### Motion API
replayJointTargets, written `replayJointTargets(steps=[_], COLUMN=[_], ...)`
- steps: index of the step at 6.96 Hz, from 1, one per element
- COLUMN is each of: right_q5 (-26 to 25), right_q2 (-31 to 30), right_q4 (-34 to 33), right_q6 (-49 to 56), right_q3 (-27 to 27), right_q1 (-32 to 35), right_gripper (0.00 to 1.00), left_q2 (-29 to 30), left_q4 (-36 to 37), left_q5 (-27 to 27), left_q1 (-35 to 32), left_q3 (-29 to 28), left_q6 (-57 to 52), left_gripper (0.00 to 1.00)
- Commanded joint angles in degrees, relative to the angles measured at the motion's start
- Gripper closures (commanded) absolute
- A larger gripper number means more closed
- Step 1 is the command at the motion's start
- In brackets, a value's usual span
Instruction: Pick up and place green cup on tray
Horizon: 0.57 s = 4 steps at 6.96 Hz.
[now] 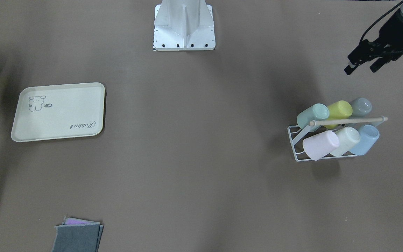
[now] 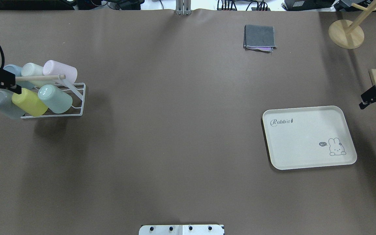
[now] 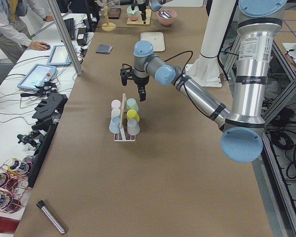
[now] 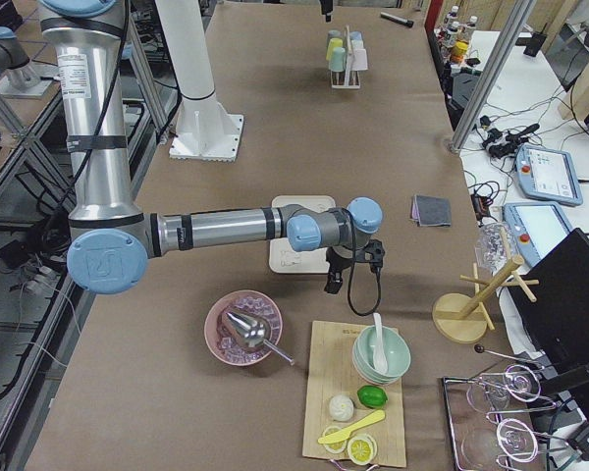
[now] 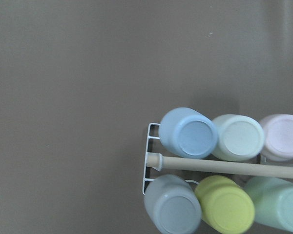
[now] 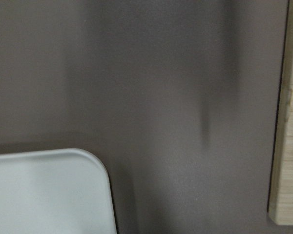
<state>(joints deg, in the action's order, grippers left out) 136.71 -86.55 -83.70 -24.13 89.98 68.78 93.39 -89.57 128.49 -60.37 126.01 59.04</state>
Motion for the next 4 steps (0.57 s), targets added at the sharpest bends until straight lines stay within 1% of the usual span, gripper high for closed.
replayJointTargets(steps=[1, 3, 4], right_q5=[0.1, 0.0, 0.0], right_q2=[0.2, 0.5, 0.5], right_q4=[5.1, 5.3, 7.7], right_q6=[-6.8, -10.3, -10.5], right_q3=[-1.4, -1.0, -1.8], right_q1=[-1.8, -2.9, -3.8], right_gripper=[0.02, 0.02, 0.02], left_q2=[1.4, 1.4, 1.4], left_q4=[0.0, 0.0, 0.0], left_q5=[-7.5, -16.6, -20.2], left_q1=[8.1, 16.7, 20.0], left_q3=[2.7, 5.3, 6.2], left_q6=[8.7, 15.7, 18.5], left_gripper=[0.02, 0.02, 0.02])
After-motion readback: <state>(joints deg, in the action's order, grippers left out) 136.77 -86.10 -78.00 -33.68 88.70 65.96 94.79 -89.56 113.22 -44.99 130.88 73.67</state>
